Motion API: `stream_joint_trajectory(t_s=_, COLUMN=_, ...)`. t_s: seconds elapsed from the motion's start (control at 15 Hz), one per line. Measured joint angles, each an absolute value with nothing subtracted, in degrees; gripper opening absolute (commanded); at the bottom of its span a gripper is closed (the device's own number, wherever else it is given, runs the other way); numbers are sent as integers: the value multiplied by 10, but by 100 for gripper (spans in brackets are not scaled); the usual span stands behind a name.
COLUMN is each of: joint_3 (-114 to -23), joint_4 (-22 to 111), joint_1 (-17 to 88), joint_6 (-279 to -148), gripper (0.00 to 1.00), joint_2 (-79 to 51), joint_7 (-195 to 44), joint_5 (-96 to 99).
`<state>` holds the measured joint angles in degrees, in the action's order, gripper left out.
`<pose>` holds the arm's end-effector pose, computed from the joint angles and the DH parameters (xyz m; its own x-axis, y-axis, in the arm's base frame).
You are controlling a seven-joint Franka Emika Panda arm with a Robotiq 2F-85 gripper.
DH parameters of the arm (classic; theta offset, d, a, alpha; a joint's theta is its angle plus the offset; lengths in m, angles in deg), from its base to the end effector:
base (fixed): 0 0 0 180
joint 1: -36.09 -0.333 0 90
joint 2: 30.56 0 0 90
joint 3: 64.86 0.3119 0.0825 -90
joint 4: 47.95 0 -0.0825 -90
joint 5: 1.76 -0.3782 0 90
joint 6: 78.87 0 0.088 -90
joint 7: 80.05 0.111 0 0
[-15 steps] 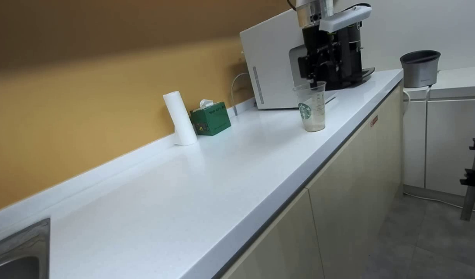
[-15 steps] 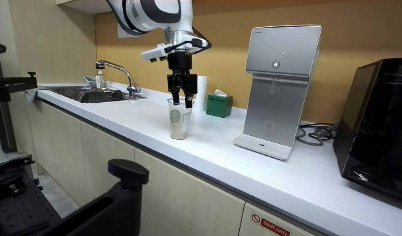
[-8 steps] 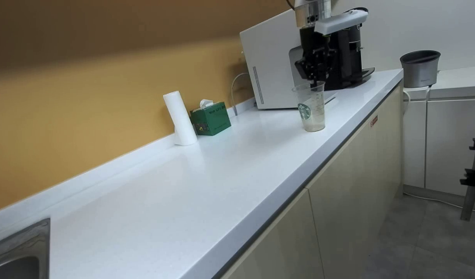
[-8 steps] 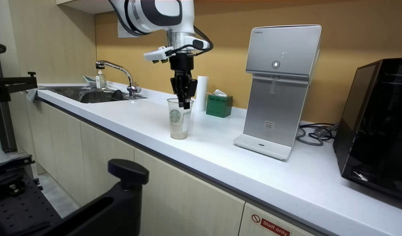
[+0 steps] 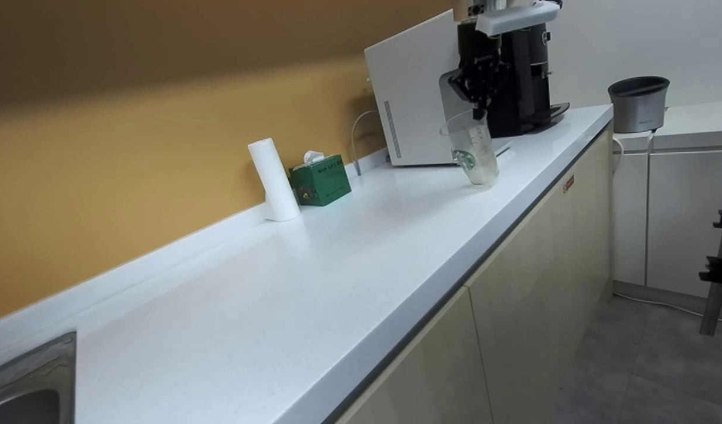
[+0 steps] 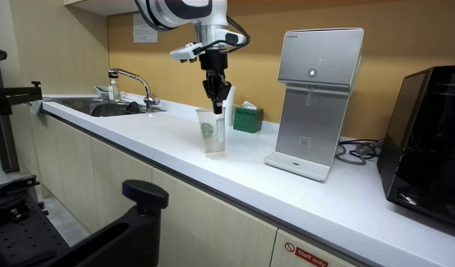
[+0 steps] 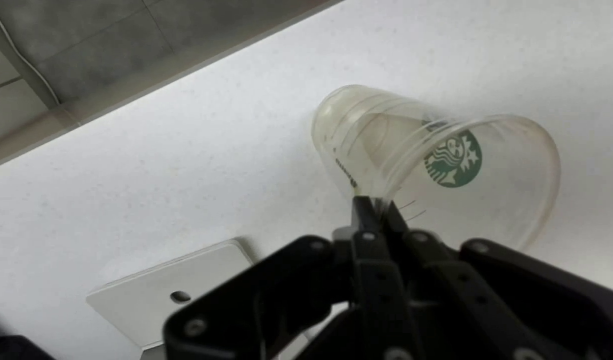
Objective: Put the plastic cup on the drip tray of the dispenser
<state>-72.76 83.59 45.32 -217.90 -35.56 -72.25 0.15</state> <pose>0.4948 -0.1533 0.4022 0.8937 -0.3935 0.2154 -0.4000 -0.9164 -0.0146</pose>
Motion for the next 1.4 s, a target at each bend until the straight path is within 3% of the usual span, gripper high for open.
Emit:
stream_joint_trajectory(t_s=0.2, joint_3=-745, joint_4=817, joint_1=465, joint_6=-2160, gripper=5, joint_2=-375, joint_7=-734, joint_5=-29)
stream_joint_trajectory(t_s=0.8, joint_3=-760, joint_4=797, joint_1=472, joint_6=-2123, gripper=1, joint_2=-394, joint_7=-765, joint_5=-62)
stream_joint_trajectory(t_s=1.4, joint_3=-783, joint_4=750, joint_1=507, joint_6=-2198, gripper=1, joint_2=-288, joint_7=-648, joint_5=-87)
